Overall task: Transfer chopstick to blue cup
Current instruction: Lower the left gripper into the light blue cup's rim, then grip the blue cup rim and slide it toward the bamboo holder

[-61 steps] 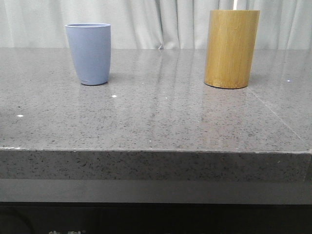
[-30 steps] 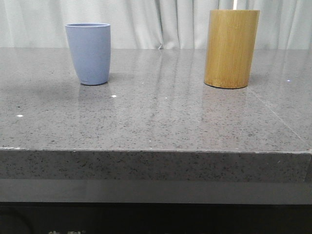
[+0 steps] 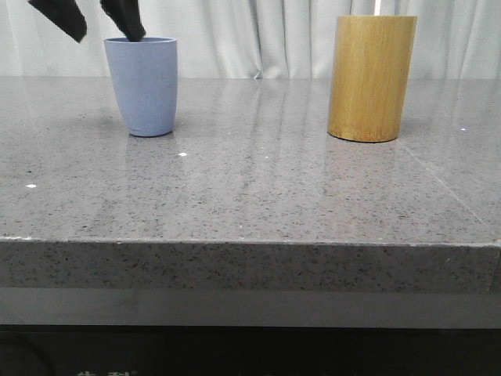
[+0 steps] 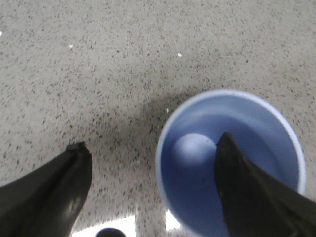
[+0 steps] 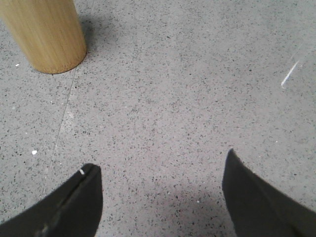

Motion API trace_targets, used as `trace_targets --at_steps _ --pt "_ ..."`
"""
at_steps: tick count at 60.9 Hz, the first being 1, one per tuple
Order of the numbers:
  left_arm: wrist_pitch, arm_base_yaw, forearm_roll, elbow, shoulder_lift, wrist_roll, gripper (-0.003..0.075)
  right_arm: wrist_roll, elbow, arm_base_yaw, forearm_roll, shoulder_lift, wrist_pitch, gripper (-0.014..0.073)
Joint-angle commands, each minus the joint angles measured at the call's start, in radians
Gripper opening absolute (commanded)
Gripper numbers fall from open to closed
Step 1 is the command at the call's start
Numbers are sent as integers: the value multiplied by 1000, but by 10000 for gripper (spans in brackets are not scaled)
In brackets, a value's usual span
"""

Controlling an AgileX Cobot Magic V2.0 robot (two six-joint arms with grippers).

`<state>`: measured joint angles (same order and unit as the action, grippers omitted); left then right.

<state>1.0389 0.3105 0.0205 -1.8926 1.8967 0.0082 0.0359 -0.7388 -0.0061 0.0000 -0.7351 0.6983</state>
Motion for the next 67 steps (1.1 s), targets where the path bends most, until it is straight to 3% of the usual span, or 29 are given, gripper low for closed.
trace_targets --at_steps 1,12,29,41,53,67 --pt "-10 7 3 -75 -9 1 495 -13 -34 -7 -11 0 -53 526" --pt "-8 7 3 -95 11 1 390 -13 -34 -7 -11 0 -53 526" --pt "18 7 3 -95 11 1 118 -13 -34 -7 -11 0 -53 526" --pt "23 7 3 -97 11 1 -19 -13 -34 -7 -11 0 -53 526" --pt "60 16 12 -157 11 1 -19 -13 -34 -7 -11 0 -53 526" --pt "65 116 14 -239 13 5 -19 -13 -34 -7 5 0 -55 526"
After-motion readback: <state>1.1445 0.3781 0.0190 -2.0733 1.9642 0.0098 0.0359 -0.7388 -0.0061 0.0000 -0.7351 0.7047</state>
